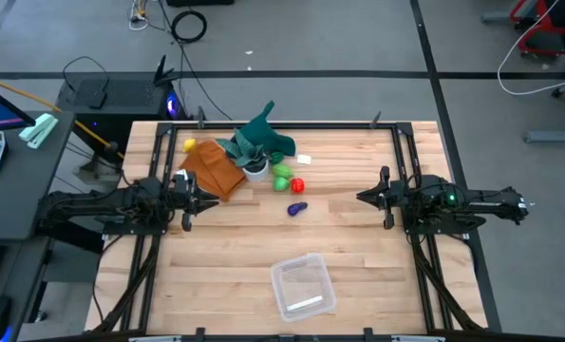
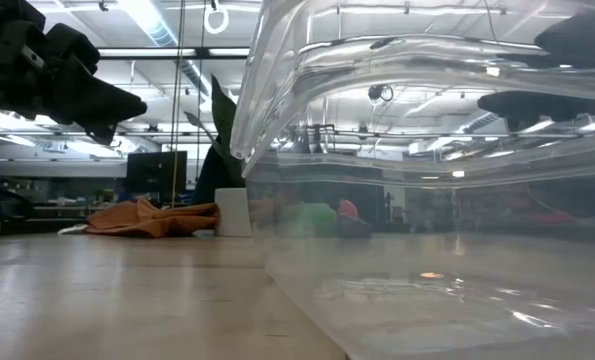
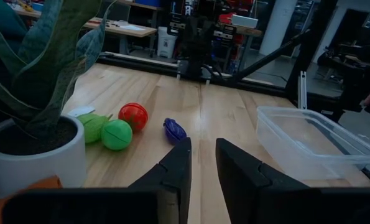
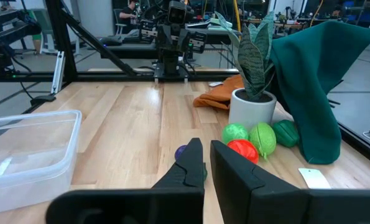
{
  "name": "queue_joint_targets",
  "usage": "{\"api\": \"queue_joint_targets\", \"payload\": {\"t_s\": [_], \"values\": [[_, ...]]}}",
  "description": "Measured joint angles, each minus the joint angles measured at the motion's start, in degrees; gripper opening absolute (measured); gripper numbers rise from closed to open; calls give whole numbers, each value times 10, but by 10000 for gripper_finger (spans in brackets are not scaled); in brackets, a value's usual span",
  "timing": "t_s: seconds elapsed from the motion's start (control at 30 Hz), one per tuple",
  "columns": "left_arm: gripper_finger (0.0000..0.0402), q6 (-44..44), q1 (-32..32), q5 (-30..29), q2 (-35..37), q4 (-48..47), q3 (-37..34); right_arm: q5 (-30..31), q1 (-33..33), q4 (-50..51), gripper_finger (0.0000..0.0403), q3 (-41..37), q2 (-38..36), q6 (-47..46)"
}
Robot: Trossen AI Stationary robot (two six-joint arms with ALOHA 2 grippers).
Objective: Pick and placing Produce into tupperware
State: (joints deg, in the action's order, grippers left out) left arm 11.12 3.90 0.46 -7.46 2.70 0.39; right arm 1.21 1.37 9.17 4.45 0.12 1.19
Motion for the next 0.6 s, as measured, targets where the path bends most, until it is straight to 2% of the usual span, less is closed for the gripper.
{"api": "queue_joint_targets", "payload": {"t_s": [0.6], "values": [[86, -20, 0, -8, 0, -1, 0, 0, 0, 0, 0, 0, 0, -1]]}}
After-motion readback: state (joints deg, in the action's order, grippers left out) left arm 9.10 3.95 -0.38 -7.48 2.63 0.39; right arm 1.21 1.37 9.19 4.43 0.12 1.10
